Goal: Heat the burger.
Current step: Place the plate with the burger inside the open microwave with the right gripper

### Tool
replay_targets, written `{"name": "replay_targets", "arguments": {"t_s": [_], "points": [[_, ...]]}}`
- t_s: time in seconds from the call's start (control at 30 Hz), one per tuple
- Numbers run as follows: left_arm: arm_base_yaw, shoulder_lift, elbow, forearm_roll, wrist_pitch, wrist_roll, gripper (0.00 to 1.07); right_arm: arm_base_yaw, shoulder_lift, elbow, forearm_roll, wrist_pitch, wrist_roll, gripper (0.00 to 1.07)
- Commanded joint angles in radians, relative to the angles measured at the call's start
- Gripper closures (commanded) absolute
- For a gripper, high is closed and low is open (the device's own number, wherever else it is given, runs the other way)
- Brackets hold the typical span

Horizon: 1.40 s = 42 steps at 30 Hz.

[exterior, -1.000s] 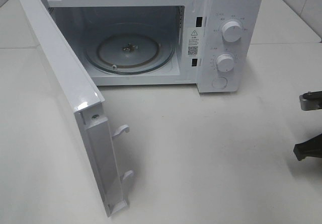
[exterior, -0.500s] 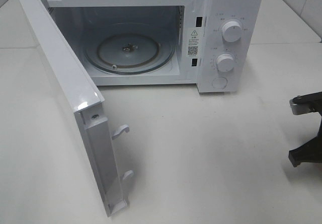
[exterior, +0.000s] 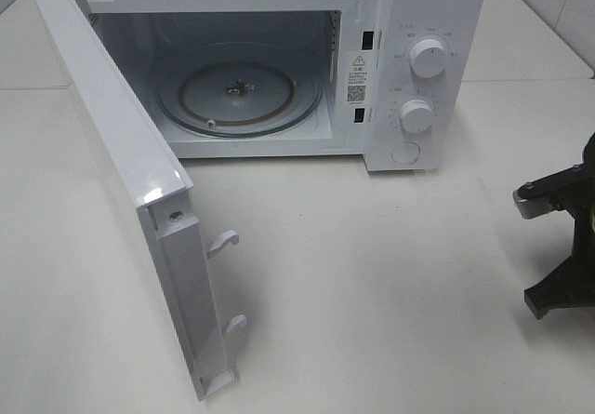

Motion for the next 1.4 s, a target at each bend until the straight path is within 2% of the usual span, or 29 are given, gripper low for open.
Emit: {"name": "replay_targets", "arguments": {"t_s": [0.03,0.17,0.37,0.63,0.8,0.9,0.97,1.23,1.3,1.4], "points": [[0.002,-0.017,0.0,-0.002,-0.016,-0.002,0.06,0.016,-0.03,0.003,-0.072,0.051,0.031,1.07],[0.002,-0.017,0.0,-0.002,-0.016,-0.002,0.06,0.032,-0.109,0.003,-0.122,0.083,0.058,1.07],[0.002,-0.017,0.0,-0.002,-0.016,-0.002,0.06,0.032,-0.22,0.003,-0.123,0.121,0.051,1.07],[0.002,-0.017,0.0,-0.002,-0.016,-0.002,0.06,0.034,-0.285,0.003,-0.106,0.15,0.026,1.07],[0.002,-0.017,0.0,-0.002,-0.016,-0.002,0.06,0.137,-0.319,0.004,-0.11,0.19,0.021,1.07],[0.002,-0.017,0.0,-0.002,-0.016,-0.002,0.06,0.157,-0.324,0.004,-0.111,0.192,0.021,1.07],[0.002,-0.017,0.0,-0.002,-0.016,-0.002,0.06,0.221,-0.33,0.004,-0.113,0.208,0.021,1.07],[0.002,-0.017,0.0,-0.002,-0.016,-0.002,0.06,0.301,-0.33,0.004,-0.116,0.233,0.001,1.07],[0.002,-0.017,0.0,-0.002,-0.016,-0.002,0.06,0.357,-0.33,0.004,-0.116,0.256,0.001,1.07],[0.002,-0.017,0.0,-0.002,-0.016,-0.002,0.06,0.392,-0.33,0.004,-0.117,0.265,-0.007,1.07]]}}
